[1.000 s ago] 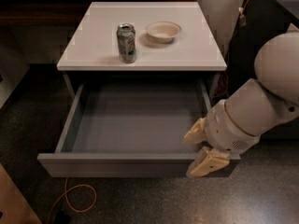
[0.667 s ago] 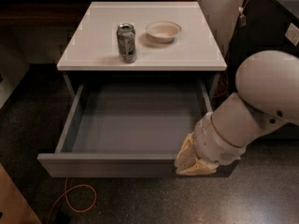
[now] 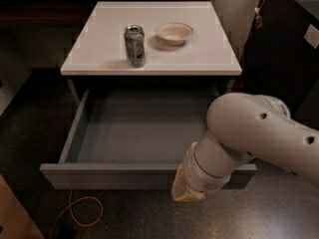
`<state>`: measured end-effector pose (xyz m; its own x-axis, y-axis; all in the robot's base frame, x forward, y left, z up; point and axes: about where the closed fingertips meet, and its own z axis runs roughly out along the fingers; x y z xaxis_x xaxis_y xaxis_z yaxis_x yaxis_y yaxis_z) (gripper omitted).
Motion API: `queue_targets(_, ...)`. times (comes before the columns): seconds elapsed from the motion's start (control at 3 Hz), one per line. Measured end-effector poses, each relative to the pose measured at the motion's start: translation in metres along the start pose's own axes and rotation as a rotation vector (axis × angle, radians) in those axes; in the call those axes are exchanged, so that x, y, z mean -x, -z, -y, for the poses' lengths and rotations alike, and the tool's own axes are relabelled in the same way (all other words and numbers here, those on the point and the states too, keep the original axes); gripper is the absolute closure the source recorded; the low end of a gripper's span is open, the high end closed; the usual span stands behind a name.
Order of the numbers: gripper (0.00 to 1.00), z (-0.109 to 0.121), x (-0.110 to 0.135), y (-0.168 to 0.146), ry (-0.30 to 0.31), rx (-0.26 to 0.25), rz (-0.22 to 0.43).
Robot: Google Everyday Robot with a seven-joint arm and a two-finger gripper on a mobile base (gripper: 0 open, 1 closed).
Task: Close top drawer
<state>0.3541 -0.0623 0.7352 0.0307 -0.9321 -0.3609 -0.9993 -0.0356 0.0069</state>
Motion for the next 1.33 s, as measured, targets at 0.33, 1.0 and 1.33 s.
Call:
queue_targets(0.33,1.00,0.007,-0.006,-0.036,-0.031,-0.026,-0.059)
queue_targets(1.0,1.00,0.054,-0.034,-0.078,-0.182,-0.142,-0.114)
queue_targets(1.33,1.00,0.074,-0.042,-0.083,-0.226,-0.184,-0.116)
